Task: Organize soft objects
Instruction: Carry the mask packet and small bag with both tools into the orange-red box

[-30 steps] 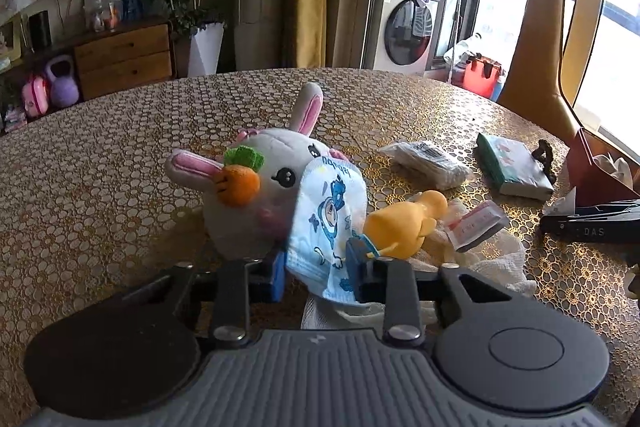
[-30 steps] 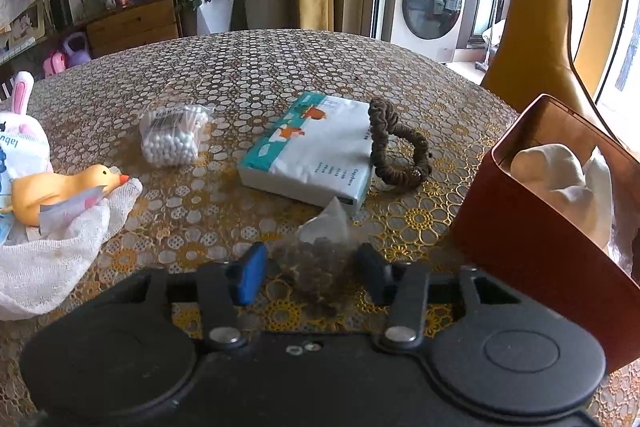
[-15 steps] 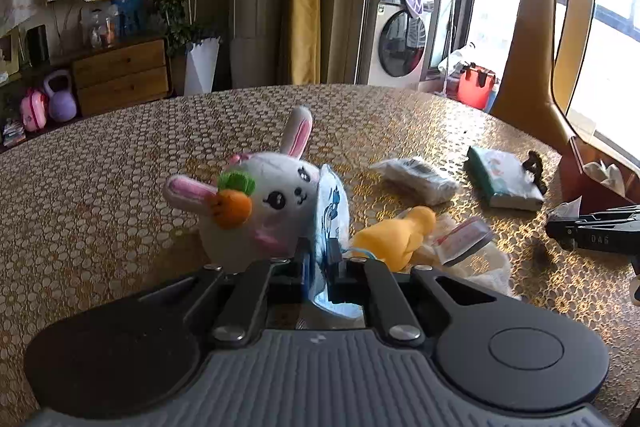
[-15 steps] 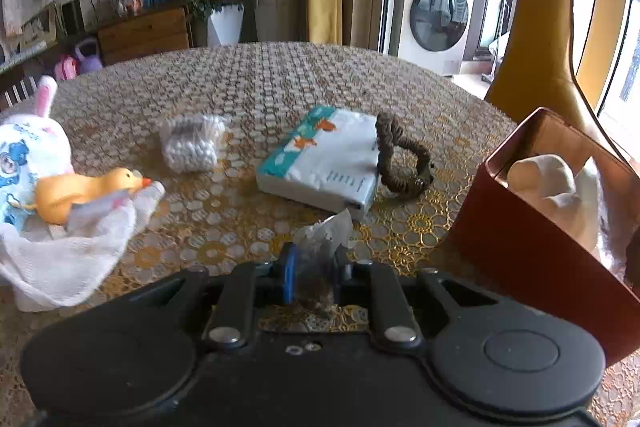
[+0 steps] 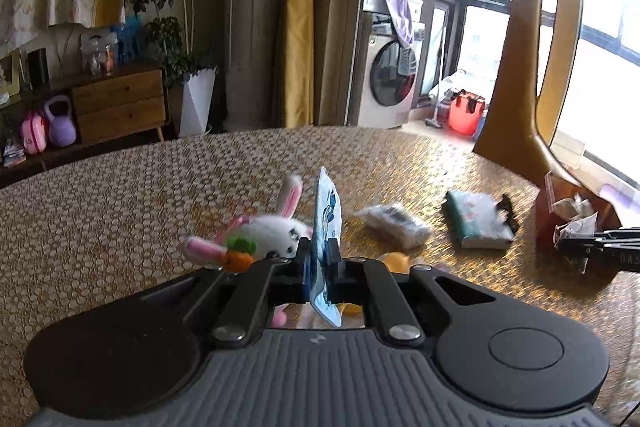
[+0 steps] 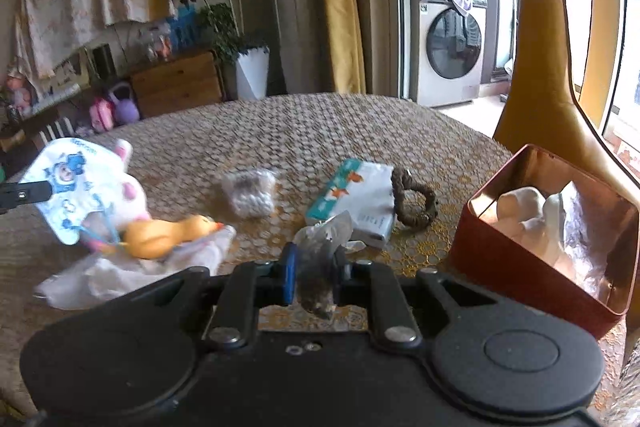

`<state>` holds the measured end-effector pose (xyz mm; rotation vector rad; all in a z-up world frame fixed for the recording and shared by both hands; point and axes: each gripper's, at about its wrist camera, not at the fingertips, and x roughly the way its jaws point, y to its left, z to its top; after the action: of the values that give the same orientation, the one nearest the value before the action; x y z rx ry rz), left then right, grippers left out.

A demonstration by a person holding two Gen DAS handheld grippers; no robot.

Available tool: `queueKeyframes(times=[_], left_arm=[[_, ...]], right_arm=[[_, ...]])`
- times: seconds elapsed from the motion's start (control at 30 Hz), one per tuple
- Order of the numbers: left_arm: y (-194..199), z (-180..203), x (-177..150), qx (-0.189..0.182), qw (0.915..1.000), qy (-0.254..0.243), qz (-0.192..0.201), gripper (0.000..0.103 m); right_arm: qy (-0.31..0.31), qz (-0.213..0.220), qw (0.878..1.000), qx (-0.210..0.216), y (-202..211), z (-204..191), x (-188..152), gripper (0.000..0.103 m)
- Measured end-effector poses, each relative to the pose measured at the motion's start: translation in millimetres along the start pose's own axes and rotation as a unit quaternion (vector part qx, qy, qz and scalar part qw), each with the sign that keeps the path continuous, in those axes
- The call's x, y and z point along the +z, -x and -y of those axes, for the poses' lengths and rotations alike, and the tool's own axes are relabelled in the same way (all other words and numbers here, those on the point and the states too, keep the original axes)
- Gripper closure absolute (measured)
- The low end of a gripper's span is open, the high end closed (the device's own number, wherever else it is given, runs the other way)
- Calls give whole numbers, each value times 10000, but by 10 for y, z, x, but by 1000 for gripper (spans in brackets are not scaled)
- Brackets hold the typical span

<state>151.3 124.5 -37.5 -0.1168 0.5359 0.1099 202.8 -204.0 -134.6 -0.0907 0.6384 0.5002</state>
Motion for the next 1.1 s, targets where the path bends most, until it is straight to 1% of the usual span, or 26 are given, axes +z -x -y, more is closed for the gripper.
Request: queueKeyframes(times=[0.17, 0.3, 0.5, 0.7, 0.87, 1.1], left_arm=[[187, 129, 122, -121, 9998, -72, 131, 96], [294, 256, 218, -300, 9993, -54, 195, 96], [401, 513, 338, -620, 9975, -211, 261, 96], [370, 918, 467, -1043, 9935, -367, 253, 96], [258, 1357, 561, -1426, 9878, -586, 219, 96], [17, 1993, 600, -1908, 9779, -851, -63, 96]], right_arm=[[1, 133, 9998, 120, 328, -18, 43, 87], [-19, 275, 9994, 187, 569, 7, 61, 87], [-71, 434, 9989, 172, 827, 141, 89, 87], [-131, 569, 9983, -69, 971, 344, 94, 87], [-255, 650, 9971, -294, 1039, 586, 87, 87], [-408, 676, 9950, -614, 1103, 958, 15, 87]])
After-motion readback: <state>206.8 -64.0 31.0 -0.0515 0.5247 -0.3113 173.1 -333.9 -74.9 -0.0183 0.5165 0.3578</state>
